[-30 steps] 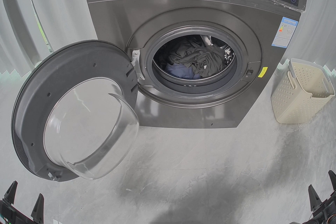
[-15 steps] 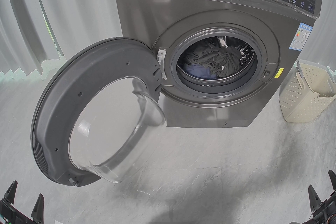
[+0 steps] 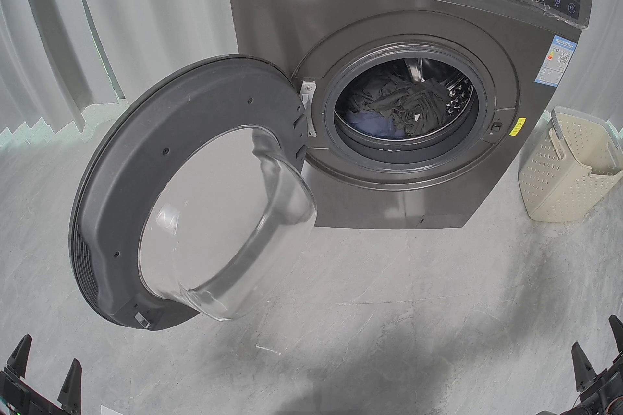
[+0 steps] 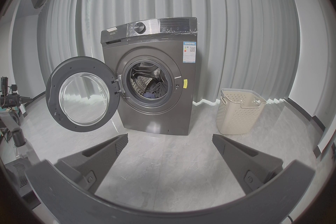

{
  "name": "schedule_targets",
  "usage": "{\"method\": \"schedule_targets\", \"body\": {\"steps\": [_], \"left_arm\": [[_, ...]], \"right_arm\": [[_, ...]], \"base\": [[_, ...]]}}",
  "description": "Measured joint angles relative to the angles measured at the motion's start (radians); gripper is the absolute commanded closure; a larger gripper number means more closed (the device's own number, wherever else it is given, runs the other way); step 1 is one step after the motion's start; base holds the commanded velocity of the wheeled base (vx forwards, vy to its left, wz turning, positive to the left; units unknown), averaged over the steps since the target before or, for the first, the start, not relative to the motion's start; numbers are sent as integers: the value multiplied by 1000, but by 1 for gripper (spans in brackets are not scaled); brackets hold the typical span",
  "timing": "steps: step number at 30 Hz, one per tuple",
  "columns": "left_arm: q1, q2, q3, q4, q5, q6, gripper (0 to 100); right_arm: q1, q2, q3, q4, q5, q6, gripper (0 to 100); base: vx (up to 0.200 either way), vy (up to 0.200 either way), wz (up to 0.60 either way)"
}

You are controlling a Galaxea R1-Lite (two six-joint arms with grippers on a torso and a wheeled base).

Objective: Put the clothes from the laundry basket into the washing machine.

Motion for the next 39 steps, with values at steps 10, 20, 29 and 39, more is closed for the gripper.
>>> {"method": "schedule_targets", "body": {"steps": [10,20,29,39], "left_arm": [[-1,1,-24,-15,-63,10,0],[-49,215,-199,-107,-87,-5,0],[-113,619,-275,-341,-114,-14,0],[-147,948,-399,-459,-199,-16,0]], "right_arm": [[0,0,0,0,0,0,0],[0,0,0,0,1,1,0],[0,0,0,0,1,1,0],[0,0,0,0,2,1,0]], "base": [[0,0,0],[0,0,0],[0,0,0],[0,0,0]]}}
